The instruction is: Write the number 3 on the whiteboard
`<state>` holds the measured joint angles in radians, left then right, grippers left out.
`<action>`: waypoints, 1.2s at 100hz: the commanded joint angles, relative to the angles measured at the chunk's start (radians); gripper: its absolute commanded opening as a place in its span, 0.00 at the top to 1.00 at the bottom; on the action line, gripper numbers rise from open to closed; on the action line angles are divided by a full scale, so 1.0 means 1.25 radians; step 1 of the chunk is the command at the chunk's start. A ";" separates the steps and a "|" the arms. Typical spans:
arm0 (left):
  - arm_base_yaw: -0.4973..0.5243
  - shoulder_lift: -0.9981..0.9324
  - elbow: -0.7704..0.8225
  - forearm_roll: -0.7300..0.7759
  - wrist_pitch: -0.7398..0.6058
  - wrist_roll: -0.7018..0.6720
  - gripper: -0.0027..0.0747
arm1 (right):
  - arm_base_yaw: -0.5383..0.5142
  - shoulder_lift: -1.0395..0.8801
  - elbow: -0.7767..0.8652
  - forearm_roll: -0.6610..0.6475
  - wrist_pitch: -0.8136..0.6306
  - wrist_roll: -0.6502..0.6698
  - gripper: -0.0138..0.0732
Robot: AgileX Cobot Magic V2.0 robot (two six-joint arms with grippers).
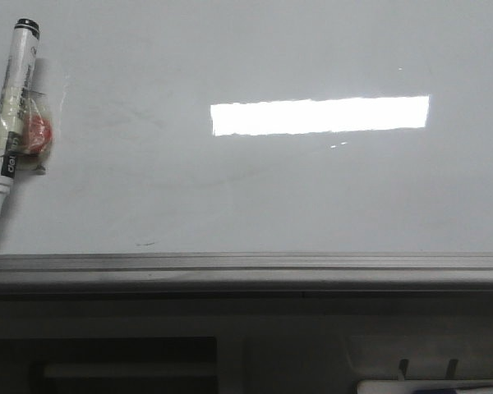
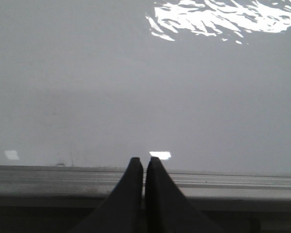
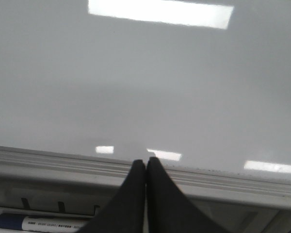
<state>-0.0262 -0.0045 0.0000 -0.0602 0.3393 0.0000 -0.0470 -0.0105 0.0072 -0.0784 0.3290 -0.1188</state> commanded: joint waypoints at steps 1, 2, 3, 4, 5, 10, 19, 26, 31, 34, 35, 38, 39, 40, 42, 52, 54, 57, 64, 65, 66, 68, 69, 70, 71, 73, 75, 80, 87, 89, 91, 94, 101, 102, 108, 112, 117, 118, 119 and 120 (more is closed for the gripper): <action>0.002 -0.020 0.009 -0.006 -0.036 -0.008 0.99 | -0.006 -0.014 0.024 -0.010 -0.020 0.000 0.89; 0.002 -0.020 0.009 -0.006 -0.036 -0.008 0.99 | -0.006 -0.014 0.024 -0.010 -0.020 0.000 0.89; 0.002 -0.020 0.009 -0.006 -0.036 -0.008 0.99 | -0.006 -0.014 0.024 -0.010 -0.020 0.000 0.89; 0.002 -0.020 0.009 -0.006 -0.036 -0.008 0.99 | -0.006 -0.014 0.024 -0.010 -0.020 0.000 0.89; 0.002 -0.020 0.009 -0.006 -0.036 -0.008 0.99 | -0.006 -0.014 0.024 -0.010 -0.020 0.000 0.89; 0.002 -0.020 0.009 -0.006 -0.036 -0.008 0.99 | -0.006 -0.014 0.024 -0.010 -0.020 0.000 0.89; 0.002 -0.020 0.009 -0.006 -0.036 -0.008 0.99 | -0.006 -0.014 0.024 -0.010 -0.020 0.000 0.89; 0.002 -0.020 0.009 -0.006 -0.036 -0.008 0.99 | -0.006 -0.014 0.024 -0.010 -0.020 0.000 0.89; 0.002 -0.020 0.009 -0.006 -0.036 -0.008 0.99 | -0.006 -0.014 0.024 -0.010 -0.020 0.000 0.89; 0.002 -0.020 0.009 -0.006 -0.036 -0.008 0.99 | -0.006 -0.014 0.024 -0.010 -0.020 0.000 0.89; 0.002 -0.020 0.009 -0.006 -0.036 -0.008 0.99 | -0.006 -0.014 0.024 -0.010 -0.020 0.000 0.89; 0.002 -0.020 0.009 -0.006 -0.036 -0.008 0.99 | -0.006 -0.014 0.024 -0.010 -0.020 0.000 0.89; 0.002 -0.020 0.009 -0.006 -0.036 -0.008 0.99 | -0.006 -0.014 0.024 -0.010 -0.020 0.000 0.89; 0.002 -0.020 0.009 -0.006 -0.036 -0.008 0.99 | -0.006 -0.014 0.024 -0.010 -0.020 0.000 0.89; 0.002 -0.020 0.009 -0.006 -0.036 -0.008 0.99 | -0.006 -0.014 0.024 -0.010 -0.020 0.000 0.89; 0.002 -0.020 0.009 -0.006 -0.036 -0.008 0.99 | -0.006 -0.014 0.024 -0.010 -0.020 0.000 0.89; 0.002 -0.020 0.009 -0.006 -0.036 -0.008 0.99 | -0.006 -0.014 0.024 -0.010 -0.020 0.000 0.89; 0.002 -0.020 0.009 -0.006 -0.036 -0.008 0.99 | -0.006 -0.014 0.024 -0.010 -0.020 0.000 0.89; 0.002 -0.020 0.009 -0.006 -0.036 -0.008 0.99 | -0.006 -0.014 0.024 -0.010 -0.020 0.000 0.89; 0.002 -0.020 0.009 -0.006 -0.036 -0.008 0.99 | -0.006 -0.014 0.024 -0.010 -0.020 0.000 0.89; 0.002 -0.020 0.009 -0.006 -0.036 -0.008 0.99 | -0.006 -0.014 0.024 -0.010 -0.020 0.000 0.89; 0.002 -0.020 0.009 -0.006 -0.036 -0.008 0.99 | -0.006 -0.014 0.024 -0.010 -0.020 0.000 0.89; 0.002 -0.020 0.009 -0.006 -0.036 -0.008 0.99 | -0.006 -0.014 0.024 -0.010 -0.020 0.000 0.89; 0.002 -0.020 0.009 -0.006 -0.036 -0.008 0.99 | -0.006 -0.014 0.024 -0.010 -0.020 0.000 0.89; 0.002 -0.020 0.009 -0.006 -0.036 -0.008 0.99 | -0.006 -0.014 0.024 -0.010 -0.020 0.000 0.89; 0.002 -0.020 0.009 -0.006 -0.036 -0.008 0.99 | -0.006 -0.014 0.024 -0.010 -0.020 0.000 0.89; 0.002 -0.020 0.009 -0.006 -0.036 -0.008 0.99 | -0.006 -0.014 0.024 -0.010 -0.020 0.000 0.89; 0.002 -0.020 0.009 -0.006 -0.036 -0.008 0.99 | -0.006 -0.014 0.024 -0.010 -0.020 0.000 0.89; 0.002 -0.020 0.009 -0.006 -0.039 -0.008 0.99 | -0.006 -0.014 0.024 -0.010 -0.021 0.000 0.89; 0.002 -0.020 0.009 -0.006 -0.041 -0.008 0.99 | -0.006 -0.014 0.024 -0.010 -0.021 0.000 0.89; 0.002 -0.020 0.009 -0.006 -0.043 -0.008 0.99 | -0.006 -0.014 0.024 -0.010 -0.023 0.000 0.89; 0.002 -0.020 0.009 -0.007 -0.050 -0.008 0.99 | -0.006 -0.014 0.024 -0.010 -0.026 0.000 0.89; 0.002 -0.020 0.009 -0.015 -0.080 -0.008 0.99 | -0.006 -0.014 0.024 -0.010 -0.033 0.000 0.89; 0.002 -0.020 0.009 -0.017 -0.088 -0.008 0.99 | -0.006 -0.014 0.024 -0.010 -0.033 0.000 0.89; 0.002 -0.020 0.009 -0.028 -0.115 -0.008 0.99 | -0.006 -0.014 0.024 -0.010 -0.033 0.000 0.89; 0.002 -0.020 0.009 -0.028 -0.127 -0.008 0.99 | -0.006 -0.014 0.024 -0.010 -0.033 0.000 0.89; 0.002 -0.020 0.009 -0.026 -0.137 -0.008 0.99 | -0.006 -0.014 0.024 -0.010 -0.033 0.000 0.89; 0.002 -0.020 0.009 -0.026 -0.137 -0.008 0.99 | -0.006 -0.014 0.024 -0.010 -0.033 0.000 0.89; 0.002 -0.020 0.009 -0.025 -0.137 -0.008 0.99 | -0.006 -0.014 0.024 -0.010 -0.033 0.000 0.89; 0.002 -0.020 0.009 -0.025 -0.139 -0.008 0.99 | -0.006 -0.014 0.024 -0.010 -0.033 0.000 0.89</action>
<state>-0.0262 -0.0045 0.0014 -0.0787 0.2672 0.0000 -0.0470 -0.0105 0.0072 -0.0784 0.3290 -0.1188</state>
